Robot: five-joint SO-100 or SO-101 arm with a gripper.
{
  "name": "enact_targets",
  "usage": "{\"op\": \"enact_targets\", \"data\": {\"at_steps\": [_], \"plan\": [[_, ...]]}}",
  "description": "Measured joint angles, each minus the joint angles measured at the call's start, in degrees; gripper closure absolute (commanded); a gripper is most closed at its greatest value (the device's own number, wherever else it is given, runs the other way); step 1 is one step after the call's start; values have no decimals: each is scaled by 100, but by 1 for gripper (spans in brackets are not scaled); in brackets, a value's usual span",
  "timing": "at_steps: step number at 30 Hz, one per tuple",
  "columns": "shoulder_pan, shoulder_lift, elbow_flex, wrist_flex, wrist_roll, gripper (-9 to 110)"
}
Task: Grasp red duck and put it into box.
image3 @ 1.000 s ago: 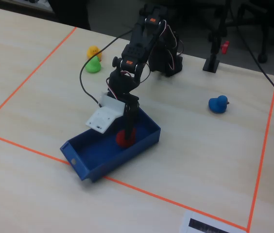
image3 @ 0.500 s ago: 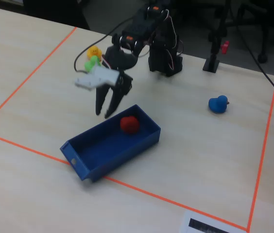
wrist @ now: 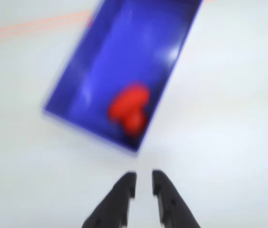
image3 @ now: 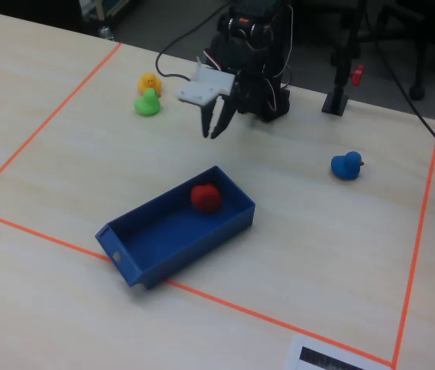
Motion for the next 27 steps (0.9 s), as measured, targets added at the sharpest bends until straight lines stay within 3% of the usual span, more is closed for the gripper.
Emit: {"op": "enact_targets", "data": {"at_steps": [9, 27], "plan": [[-325, 2329, 1538, 1529, -9, 101], [-554, 4236, 3270, 2443, -369, 101]]}}
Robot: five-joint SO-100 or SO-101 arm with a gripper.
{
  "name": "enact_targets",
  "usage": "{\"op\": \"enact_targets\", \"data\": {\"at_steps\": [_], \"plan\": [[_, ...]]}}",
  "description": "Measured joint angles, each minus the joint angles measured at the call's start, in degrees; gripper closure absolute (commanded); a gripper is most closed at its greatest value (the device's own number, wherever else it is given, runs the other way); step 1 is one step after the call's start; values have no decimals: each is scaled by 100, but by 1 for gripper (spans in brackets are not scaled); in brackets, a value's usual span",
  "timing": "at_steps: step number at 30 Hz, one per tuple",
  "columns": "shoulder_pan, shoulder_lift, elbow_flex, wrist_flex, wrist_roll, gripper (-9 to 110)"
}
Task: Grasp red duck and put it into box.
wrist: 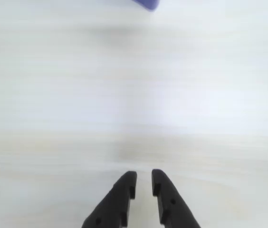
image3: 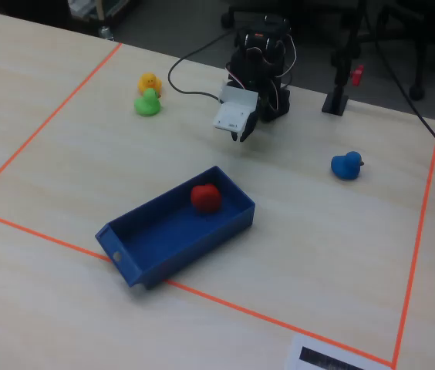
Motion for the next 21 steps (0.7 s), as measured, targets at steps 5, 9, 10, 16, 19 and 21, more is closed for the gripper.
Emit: {"op": "enact_targets", "data": {"at_steps": [5, 9, 10, 16, 19, 21], "plan": [[0, 9, 229, 35, -70, 101], [0, 9, 387, 35, -88, 101], [0, 9, 439, 35, -88, 101], [176, 9, 650, 35, -105, 101], [202, 9, 650, 35, -114, 101], [185, 9, 650, 35, -114, 101]]}}
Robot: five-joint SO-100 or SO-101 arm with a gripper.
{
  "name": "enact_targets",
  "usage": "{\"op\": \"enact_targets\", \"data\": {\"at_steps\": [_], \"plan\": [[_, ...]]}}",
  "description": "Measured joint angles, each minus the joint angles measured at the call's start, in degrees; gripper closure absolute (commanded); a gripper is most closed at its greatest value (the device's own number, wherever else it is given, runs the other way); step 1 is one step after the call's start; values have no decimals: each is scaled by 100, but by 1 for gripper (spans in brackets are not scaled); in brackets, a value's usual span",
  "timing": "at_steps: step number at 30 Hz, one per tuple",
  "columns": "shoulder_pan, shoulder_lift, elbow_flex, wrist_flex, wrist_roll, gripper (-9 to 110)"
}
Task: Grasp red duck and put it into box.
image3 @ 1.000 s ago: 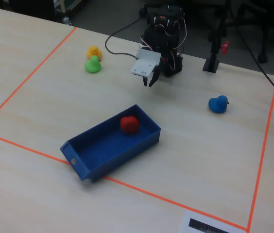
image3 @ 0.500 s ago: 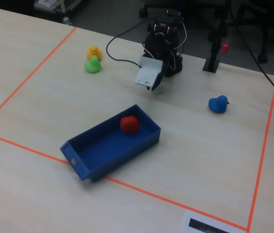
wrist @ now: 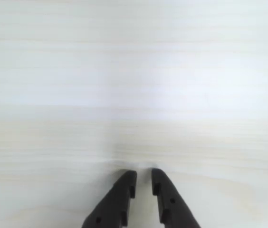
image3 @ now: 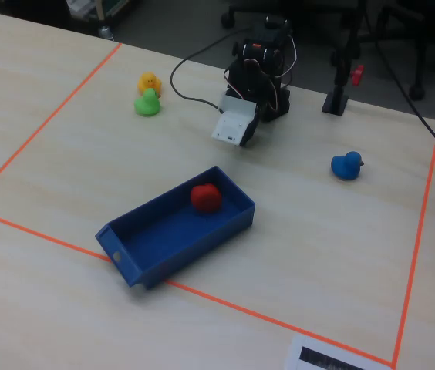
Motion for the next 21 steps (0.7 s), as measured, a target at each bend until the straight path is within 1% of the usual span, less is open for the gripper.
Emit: {"op": "enact_targets", "data": {"at_steps": [6, 8, 21], "plan": [[-132, 0, 0, 9, -9, 101], [-132, 0, 0, 9, -9, 97], [-132, 0, 0, 9, -9, 97]]}}
